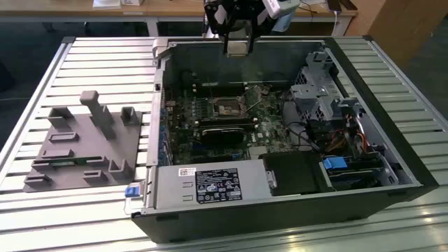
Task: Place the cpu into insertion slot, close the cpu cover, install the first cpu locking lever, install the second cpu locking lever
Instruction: 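Place the cpu into insertion slot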
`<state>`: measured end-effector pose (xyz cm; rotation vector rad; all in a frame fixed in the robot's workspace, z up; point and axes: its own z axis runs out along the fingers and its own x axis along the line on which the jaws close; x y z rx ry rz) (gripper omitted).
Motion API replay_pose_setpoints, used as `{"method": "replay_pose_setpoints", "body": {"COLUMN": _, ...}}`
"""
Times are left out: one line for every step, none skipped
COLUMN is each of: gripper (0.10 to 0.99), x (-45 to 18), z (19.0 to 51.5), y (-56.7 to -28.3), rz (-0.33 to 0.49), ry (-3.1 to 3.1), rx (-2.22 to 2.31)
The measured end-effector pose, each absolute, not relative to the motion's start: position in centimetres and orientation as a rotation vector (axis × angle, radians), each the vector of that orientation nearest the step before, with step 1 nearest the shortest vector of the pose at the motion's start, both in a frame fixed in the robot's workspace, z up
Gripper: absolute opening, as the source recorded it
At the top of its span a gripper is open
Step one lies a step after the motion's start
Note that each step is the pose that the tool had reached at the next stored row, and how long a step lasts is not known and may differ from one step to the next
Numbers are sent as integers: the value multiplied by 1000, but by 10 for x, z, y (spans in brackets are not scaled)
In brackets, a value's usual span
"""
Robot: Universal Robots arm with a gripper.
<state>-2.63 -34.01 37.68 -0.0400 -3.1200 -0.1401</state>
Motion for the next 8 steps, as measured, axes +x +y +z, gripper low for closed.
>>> {"method": "replay_pose_setpoints", "body": {"gripper": 537, "x": -26, "z": 377, "y": -340, "rz": -140, "ry": -3120, "rx": -40}}
{"method": "replay_pose_setpoints", "body": {"gripper": 537, "x": -26, "z": 377, "y": -340, "rz": -140, "ry": -3120, "rx": -40}}
{"method": "replay_pose_setpoints", "body": {"gripper": 537, "x": -26, "z": 377, "y": -340, "rz": -140, "ry": -3120, "rx": -40}}
{"method": "replay_pose_setpoints", "body": {"gripper": 537, "x": -26, "z": 377, "y": -340, "rz": -140, "ry": -3120, "rx": -40}}
{"method": "replay_pose_setpoints", "body": {"gripper": 537, "x": -26, "z": 377, "y": -340, "rz": -140, "ry": -3120, "rx": -40}}
{"method": "replay_pose_setpoints", "body": {"gripper": 537, "x": -26, "z": 377, "y": -340, "rz": -140, "ry": -3120, "rx": -45}}
{"method": "replay_pose_setpoints", "body": {"gripper": 537, "x": -26, "z": 377, "y": -340, "rz": -140, "ry": -3120, "rx": -55}}
{"method": "replay_pose_setpoints", "body": {"gripper": 537, "x": -26, "z": 377, "y": -340, "rz": -140, "ry": -3120, "rx": -70}}
